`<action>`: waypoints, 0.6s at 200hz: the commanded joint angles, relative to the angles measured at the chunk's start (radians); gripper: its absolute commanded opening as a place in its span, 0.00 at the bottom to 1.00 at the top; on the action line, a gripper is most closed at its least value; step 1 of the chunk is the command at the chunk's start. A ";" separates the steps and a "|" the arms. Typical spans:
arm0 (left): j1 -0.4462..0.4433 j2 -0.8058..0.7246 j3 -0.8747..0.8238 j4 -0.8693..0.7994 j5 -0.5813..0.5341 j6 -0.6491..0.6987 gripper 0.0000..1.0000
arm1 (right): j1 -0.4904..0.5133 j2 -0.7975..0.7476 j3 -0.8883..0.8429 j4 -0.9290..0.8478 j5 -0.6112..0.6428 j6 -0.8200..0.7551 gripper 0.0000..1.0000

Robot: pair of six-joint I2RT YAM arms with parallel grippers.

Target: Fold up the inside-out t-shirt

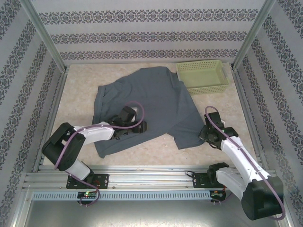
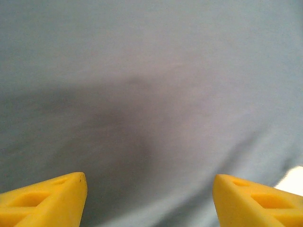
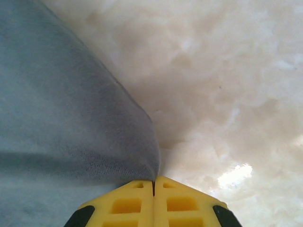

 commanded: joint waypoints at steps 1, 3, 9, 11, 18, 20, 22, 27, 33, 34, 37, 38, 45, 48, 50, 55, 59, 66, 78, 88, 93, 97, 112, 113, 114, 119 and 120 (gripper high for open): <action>0.080 -0.057 -0.082 -0.085 -0.069 -0.070 0.70 | -0.024 0.007 0.008 -0.062 0.023 0.030 0.04; 0.085 -0.063 -0.089 -0.087 -0.070 -0.073 0.70 | -0.025 0.004 0.007 -0.064 0.028 0.033 0.04; 0.099 -0.074 -0.105 -0.093 -0.075 -0.077 0.70 | -0.038 -0.009 0.008 -0.070 0.043 0.042 0.08; 0.103 -0.079 -0.111 -0.094 -0.075 -0.077 0.70 | -0.042 -0.013 0.008 -0.071 0.051 0.045 0.10; 0.115 -0.094 -0.126 -0.097 -0.076 -0.075 0.70 | -0.058 -0.032 0.005 -0.074 0.072 0.052 0.13; 0.117 -0.099 -0.129 -0.098 -0.077 -0.075 0.71 | -0.062 -0.040 0.003 -0.074 0.075 0.052 0.14; 0.120 -0.104 -0.132 -0.100 -0.078 -0.074 0.71 | -0.067 -0.046 0.003 -0.074 0.080 0.051 0.15; 0.124 -0.113 -0.139 -0.105 -0.081 -0.071 0.71 | -0.074 -0.062 0.003 -0.074 0.091 0.047 0.17; 0.128 -0.125 -0.145 -0.111 -0.085 -0.070 0.71 | -0.080 -0.076 0.006 -0.071 0.103 0.035 0.21; 0.130 -0.126 -0.145 -0.112 -0.086 -0.070 0.71 | -0.080 -0.079 0.007 -0.071 0.106 0.033 0.22; 0.130 -0.130 -0.147 -0.116 -0.087 -0.066 0.71 | -0.081 -0.085 0.010 -0.072 0.114 0.026 0.25; 0.131 -0.132 -0.148 -0.117 -0.087 -0.066 0.71 | -0.081 -0.086 0.012 -0.073 0.117 0.023 0.26; 0.137 -0.140 -0.150 -0.124 -0.090 -0.062 0.72 | -0.081 -0.092 0.023 -0.081 0.131 0.014 0.34; 0.139 -0.143 -0.150 -0.127 -0.090 -0.060 0.72 | -0.079 -0.091 0.028 -0.084 0.135 0.011 0.38; 0.141 -0.144 -0.150 -0.127 -0.089 -0.059 0.72 | -0.080 -0.091 0.031 -0.087 0.137 0.008 0.39; 0.145 -0.147 -0.151 -0.130 -0.088 -0.055 0.72 | -0.079 -0.089 0.039 -0.089 0.133 0.000 0.40; 0.149 -0.149 -0.150 -0.130 -0.084 -0.052 0.72 | -0.079 -0.088 0.045 -0.082 0.112 -0.020 0.40; 0.153 -0.152 -0.148 -0.129 -0.077 -0.045 0.72 | -0.075 -0.087 0.047 -0.056 0.058 -0.048 0.40; 0.156 -0.156 -0.143 -0.128 -0.067 -0.036 0.72 | -0.058 -0.076 0.044 -0.025 -0.023 -0.044 0.40; 0.156 -0.156 -0.133 -0.125 -0.054 -0.029 0.73 | -0.014 -0.062 0.033 0.020 -0.098 -0.029 0.40; 0.156 -0.156 -0.126 -0.128 -0.045 -0.023 0.73 | 0.017 -0.054 0.029 0.036 -0.111 -0.010 0.40; 0.155 -0.157 -0.120 -0.132 -0.040 -0.021 0.73 | 0.047 -0.045 0.027 0.043 -0.109 0.005 0.40; 0.156 -0.169 -0.104 -0.151 -0.040 -0.018 0.73 | 0.155 -0.002 0.021 0.084 -0.095 0.044 0.40; 0.156 -0.170 -0.105 -0.152 -0.039 -0.017 0.73 | 0.161 0.002 0.021 0.086 -0.094 0.046 0.40; 0.156 -0.171 -0.104 -0.153 -0.040 -0.017 0.73 | 0.167 0.005 0.021 0.089 -0.092 0.048 0.40; 0.156 -0.178 -0.104 -0.155 -0.045 -0.017 0.74 | 0.192 0.022 0.018 0.099 -0.087 0.066 0.40; 0.156 -0.180 -0.104 -0.156 -0.046 -0.017 0.74 | 0.197 0.025 0.017 0.100 -0.086 0.069 0.40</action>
